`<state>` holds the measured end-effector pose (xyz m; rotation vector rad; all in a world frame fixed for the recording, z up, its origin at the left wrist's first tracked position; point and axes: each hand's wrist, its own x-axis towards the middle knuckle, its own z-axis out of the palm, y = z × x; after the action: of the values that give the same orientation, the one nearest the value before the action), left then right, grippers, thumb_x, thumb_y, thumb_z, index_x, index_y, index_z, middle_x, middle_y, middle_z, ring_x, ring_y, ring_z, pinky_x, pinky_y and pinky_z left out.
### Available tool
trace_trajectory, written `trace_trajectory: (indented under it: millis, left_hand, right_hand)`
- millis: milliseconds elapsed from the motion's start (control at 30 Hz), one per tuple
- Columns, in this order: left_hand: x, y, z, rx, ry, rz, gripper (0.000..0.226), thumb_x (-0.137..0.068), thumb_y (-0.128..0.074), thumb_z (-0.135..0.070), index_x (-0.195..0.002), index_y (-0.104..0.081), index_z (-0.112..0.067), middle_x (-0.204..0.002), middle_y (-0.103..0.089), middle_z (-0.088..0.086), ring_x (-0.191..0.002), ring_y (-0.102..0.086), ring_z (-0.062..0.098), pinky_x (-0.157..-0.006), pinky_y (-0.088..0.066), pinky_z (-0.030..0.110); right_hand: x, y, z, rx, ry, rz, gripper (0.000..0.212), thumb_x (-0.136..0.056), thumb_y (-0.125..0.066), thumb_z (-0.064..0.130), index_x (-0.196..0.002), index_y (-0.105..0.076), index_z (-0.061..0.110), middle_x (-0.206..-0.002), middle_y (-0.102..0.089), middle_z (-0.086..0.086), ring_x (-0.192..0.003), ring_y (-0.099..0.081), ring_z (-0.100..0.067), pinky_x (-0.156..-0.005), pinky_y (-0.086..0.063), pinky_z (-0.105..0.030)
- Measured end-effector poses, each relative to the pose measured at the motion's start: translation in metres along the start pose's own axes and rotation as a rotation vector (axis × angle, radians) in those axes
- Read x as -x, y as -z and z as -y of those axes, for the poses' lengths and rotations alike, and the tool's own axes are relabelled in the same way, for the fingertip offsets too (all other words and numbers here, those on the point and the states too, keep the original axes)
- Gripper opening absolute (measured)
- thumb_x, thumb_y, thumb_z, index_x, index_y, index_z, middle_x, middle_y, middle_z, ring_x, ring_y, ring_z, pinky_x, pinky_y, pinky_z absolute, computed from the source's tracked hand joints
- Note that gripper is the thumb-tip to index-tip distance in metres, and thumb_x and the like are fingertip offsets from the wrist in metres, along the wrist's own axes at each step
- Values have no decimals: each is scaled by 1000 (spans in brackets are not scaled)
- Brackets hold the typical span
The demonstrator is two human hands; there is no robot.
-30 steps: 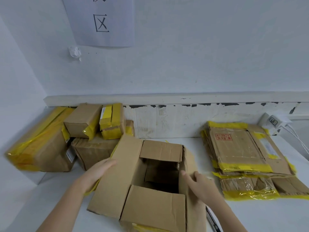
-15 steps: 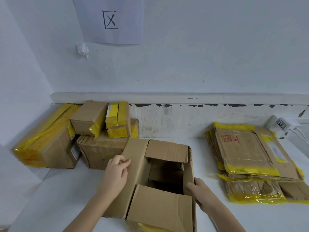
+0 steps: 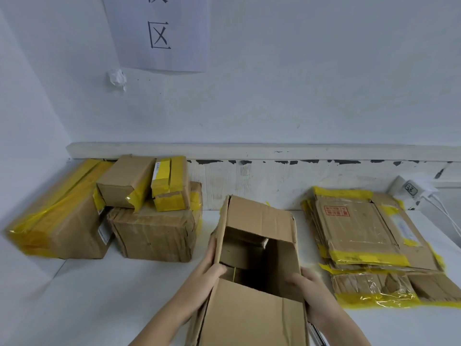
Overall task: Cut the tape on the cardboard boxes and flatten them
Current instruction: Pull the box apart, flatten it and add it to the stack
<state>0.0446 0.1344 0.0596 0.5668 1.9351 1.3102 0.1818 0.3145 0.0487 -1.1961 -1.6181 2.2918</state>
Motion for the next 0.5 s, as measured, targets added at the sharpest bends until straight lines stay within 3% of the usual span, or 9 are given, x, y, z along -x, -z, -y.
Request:
trace_trajectory:
  millis: [67,167,200,300,333,400,433,500]
  left_hand:
    - [-2,1,4,25,7,21,66,-96,-37,-11,-144,-6,-42,-128,-27,-29,-87,-45,-28,-66,-40,-1]
    - [0,11,3,-1,34,29,71,-90,-43,-5,-147,-15,-37,-144,-32,-18,-117,-42,-2,-95,-40,18]
    - [0,15,2,-28,26,21,73,-89,-44,-4,-147,-16,-37,-145,-35,-14,-120,-43,1,-97,-41,22]
    - [-5,27,-5,18,-84,-8,69,-90,-50,-4,-145,-24,-38,-138,-47,-10,-119,-50,8,-94,-46,27]
    - [-8,29,-10,137,-103,-19,60,-92,-52,-8,-140,-33,-38,-131,-55,-7,-116,-56,12,-94,-48,33]
    - [-10,33,-22,454,-73,-57,30,-92,-49,-23,-120,-57,-31,-106,-70,-3,-93,-68,16,-78,-55,37]
    - [-9,35,-27,571,-91,-76,26,-91,-45,-28,-110,-62,-26,-95,-73,0,-83,-70,17,-70,-55,35]
    - [-11,42,-25,709,-142,-104,37,-95,-31,-33,-106,-64,-20,-94,-73,4,-84,-69,18,-71,-50,36]
  right_hand:
    - [-1,-2,1,-7,32,-1,16,-90,-43,-8,-95,-57,-2,-76,-65,-18,-65,-62,-27,-45,-47,-28]
    - [-1,0,13,69,178,72,32,-86,-44,-15,-107,-57,6,-87,-69,-15,-77,-67,-27,-55,-53,-29]
    - [0,1,19,128,254,96,40,-85,-46,-14,-112,-56,13,-92,-69,-12,-83,-67,-25,-61,-55,-29]
    - [2,-2,40,433,549,114,53,-84,-48,-13,-115,-55,29,-88,-69,4,-86,-64,-17,-65,-54,-23]
    - [1,-3,45,529,646,89,55,-84,-48,-14,-120,-54,27,-89,-69,2,-88,-61,-22,-68,-54,-28]
    - [-3,-2,45,654,733,40,66,-85,-49,-11,-142,-37,22,-105,-62,-1,-101,-51,-24,-86,-49,-38]
    - [-4,-1,41,678,743,41,74,-86,-52,-8,-146,-26,26,-116,-55,1,-109,-44,-16,-94,-44,-32]
    - [-4,2,28,651,738,165,79,-84,-60,-1,-146,-22,29,-129,-45,9,-118,-38,2,-98,-40,-19]
